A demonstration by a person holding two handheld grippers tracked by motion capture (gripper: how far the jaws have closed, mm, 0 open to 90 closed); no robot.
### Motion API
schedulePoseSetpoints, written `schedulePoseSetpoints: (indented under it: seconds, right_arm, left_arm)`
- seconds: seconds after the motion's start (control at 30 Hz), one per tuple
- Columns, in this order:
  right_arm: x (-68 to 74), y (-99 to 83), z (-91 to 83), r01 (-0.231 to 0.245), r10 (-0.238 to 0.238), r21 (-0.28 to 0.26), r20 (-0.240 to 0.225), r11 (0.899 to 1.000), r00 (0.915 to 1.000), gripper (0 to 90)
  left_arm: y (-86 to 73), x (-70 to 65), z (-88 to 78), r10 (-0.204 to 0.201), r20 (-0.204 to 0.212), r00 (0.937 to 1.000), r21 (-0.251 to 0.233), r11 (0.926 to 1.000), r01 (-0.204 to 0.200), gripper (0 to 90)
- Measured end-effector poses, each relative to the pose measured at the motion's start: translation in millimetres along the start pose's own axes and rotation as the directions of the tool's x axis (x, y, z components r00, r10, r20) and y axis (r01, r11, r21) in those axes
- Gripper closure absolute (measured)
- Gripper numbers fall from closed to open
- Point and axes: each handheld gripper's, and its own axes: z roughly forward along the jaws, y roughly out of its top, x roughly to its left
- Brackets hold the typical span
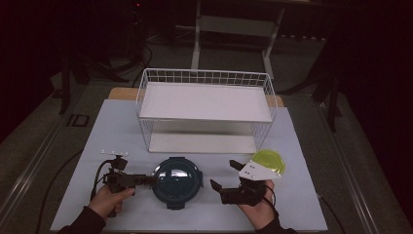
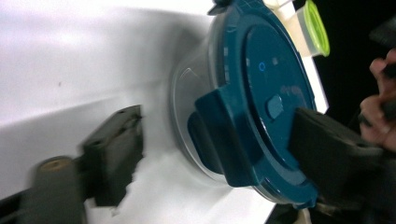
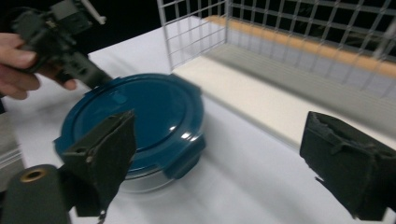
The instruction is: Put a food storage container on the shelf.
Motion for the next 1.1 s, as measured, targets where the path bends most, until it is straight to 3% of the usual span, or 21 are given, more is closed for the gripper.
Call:
schedulePoseSetpoints:
  seconds: [0.17, 0.3, 0.53, 0.57, 0.73, 0.8, 0.87, 0.93, 1.03, 1.1]
  right_arm:
    - [-2.0, -1.4, 8.1, -0.023, 0.025, 0.036, -0.040, 0.999, 0.9989, 15.3]
    - [-0.1, -1.5, 11.0, -0.010, 0.012, 0.044, -0.050, 0.999, 0.9987, 18.0]
    - [1.4, -1.4, 13.0, -0.007, 0.011, 0.056, -0.067, 0.998, 0.9977, 21.8]
    - [0.6, -1.6, 13.2, -0.014, 0.018, 0.058, -0.074, 0.998, 0.9971, 22.8]
    - [-3.5, -5.4, 18.6, -0.073, 0.084, 0.109, -0.091, 0.991, 0.9923, 26.9]
    - [-5.5, -7.7, 22.4, -0.112, 0.128, 0.140, -0.104, 0.984, 0.9864, 29.4]
    - [-7.8, -9.8, 26.8, -0.158, 0.181, 0.175, -0.126, 0.972, 0.9753, 31.8]
    - [-10.3, -11.2, 31.4, -0.206, 0.238, 0.208, -0.145, 0.956, 0.9603, 34.3]
    - [-14.2, -13.6, 40.7, -0.279, 0.329, 0.259, -0.171, 0.925, 0.9289, 35.0]
    - [-16.0, -15.6, 46.6, -0.301, 0.356, 0.280, -0.175, 0.912, 0.9178, 35.2]
  left_arm:
    - [0.7, 5.8, 2.1, -0.088, 0.026, 0.9958, 0.021, 0.9959, 0.088, 34.9]
    - [0.6, 11.6, 3.3, -0.152, 0.074, 0.9855, 0.039, 0.9879, 0.150, 41.2]
    - [1.5, 13.6, 6.8, -0.169, 0.137, 0.9761, 0.067, 0.9847, 0.161, 51.1]
    - [1.3, 14.9, 6.9, -0.167, 0.156, 0.9736, 0.076, 0.9848, 0.156, 51.1]
    - [1.1, 16.5, 7.2, -0.150, 0.170, 0.9740, 0.080, 0.9872, 0.138, 52.2]
    - [0.6, 16.7, 7.2, -0.152, 0.172, 0.9733, 0.078, 0.9870, 0.140, 52.3]
    - [-0.1, 16.6, 7.1, -0.149, 0.173, 0.9737, 0.078, 0.9875, 0.137, 52.5]
    - [-1.2, 16.7, 7.0, -0.149, 0.175, 0.9731, 0.074, 0.9876, 0.138, 52.6]
    - [-2.6, 16.0, 6.4, -0.140, 0.182, 0.9734, 0.072, 0.9891, 0.128, 52.8]
    - [-2.9, 15.1, 6.2, -0.126, 0.183, 0.9750, 0.071, 0.9908, 0.115, 53.1]
